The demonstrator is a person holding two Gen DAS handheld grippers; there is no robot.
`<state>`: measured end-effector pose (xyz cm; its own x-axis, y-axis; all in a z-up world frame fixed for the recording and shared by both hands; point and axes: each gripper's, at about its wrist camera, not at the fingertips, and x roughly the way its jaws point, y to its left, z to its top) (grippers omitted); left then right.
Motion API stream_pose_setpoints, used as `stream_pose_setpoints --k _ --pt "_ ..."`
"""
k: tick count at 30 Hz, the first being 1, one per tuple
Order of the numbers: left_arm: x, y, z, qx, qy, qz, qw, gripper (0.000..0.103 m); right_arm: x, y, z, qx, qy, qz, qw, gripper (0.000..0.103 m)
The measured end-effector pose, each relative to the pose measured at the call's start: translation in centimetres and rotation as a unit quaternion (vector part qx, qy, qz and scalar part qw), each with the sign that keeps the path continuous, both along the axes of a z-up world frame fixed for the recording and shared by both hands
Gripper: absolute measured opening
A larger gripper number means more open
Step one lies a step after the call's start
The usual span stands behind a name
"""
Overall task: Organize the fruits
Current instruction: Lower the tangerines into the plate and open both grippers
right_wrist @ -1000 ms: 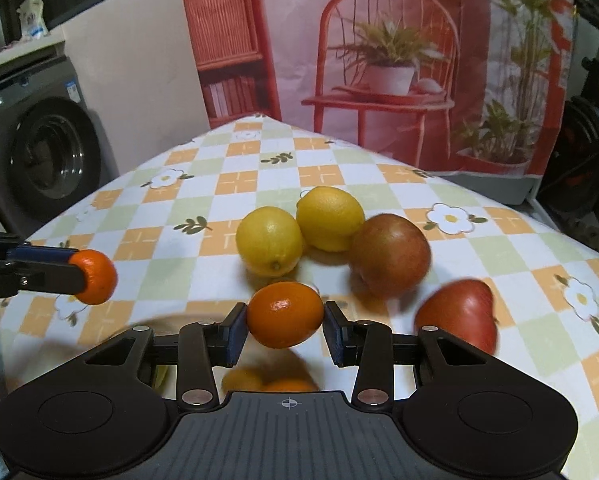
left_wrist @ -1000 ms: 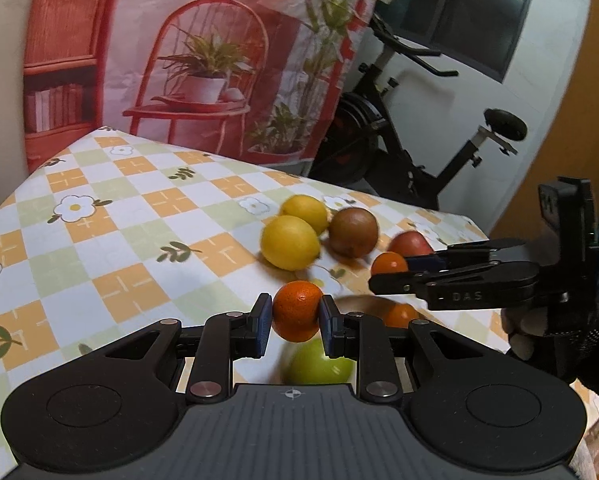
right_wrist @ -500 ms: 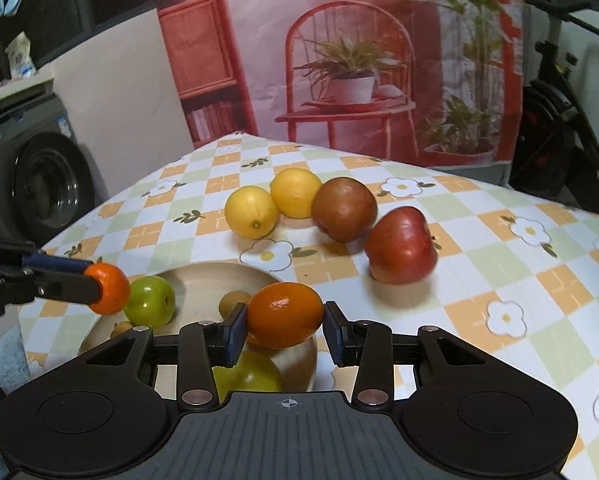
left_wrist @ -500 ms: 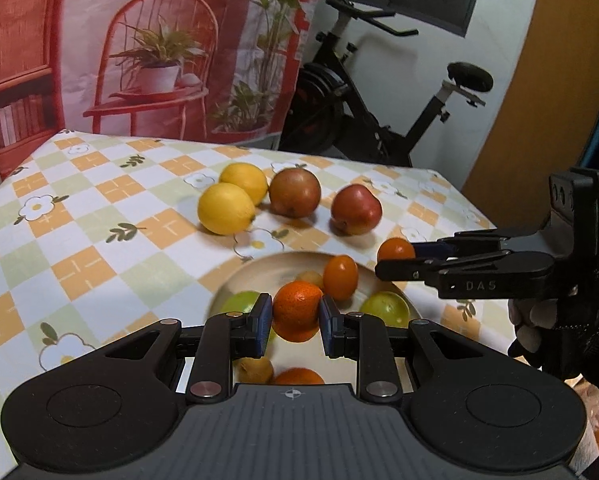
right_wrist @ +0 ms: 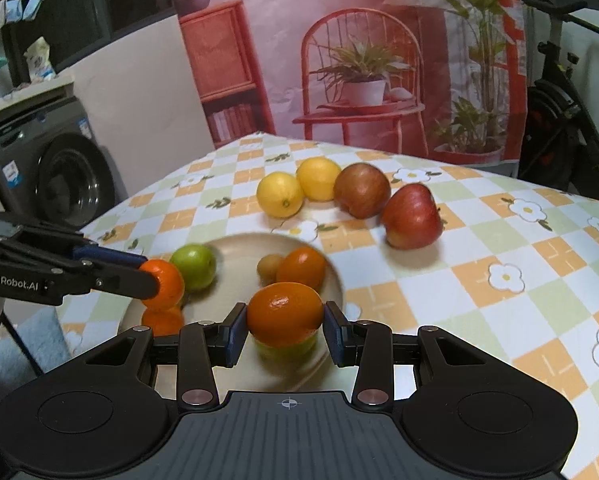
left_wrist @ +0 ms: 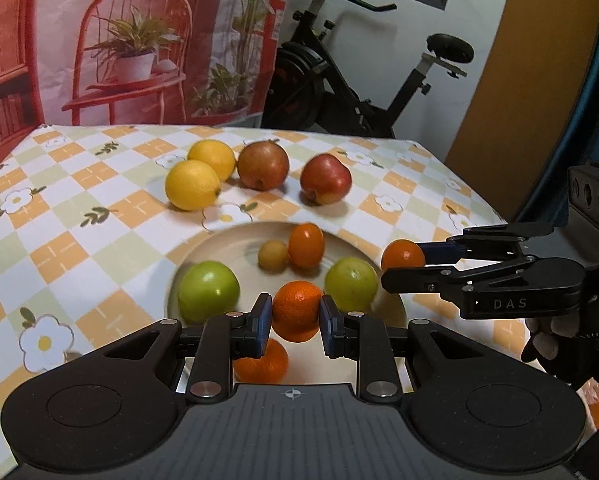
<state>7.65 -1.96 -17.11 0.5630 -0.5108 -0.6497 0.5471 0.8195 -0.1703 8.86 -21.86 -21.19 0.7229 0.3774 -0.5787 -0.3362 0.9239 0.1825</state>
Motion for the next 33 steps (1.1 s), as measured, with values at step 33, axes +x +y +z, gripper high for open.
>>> stream_pose_setpoints --k 33 --pt "-0.8 -0.1 -2.0 0.017 0.047 -0.02 0.9986 0.027 -1.1 1.9 -1.7 -0.014 0.015 0.016 1.0 0.038"
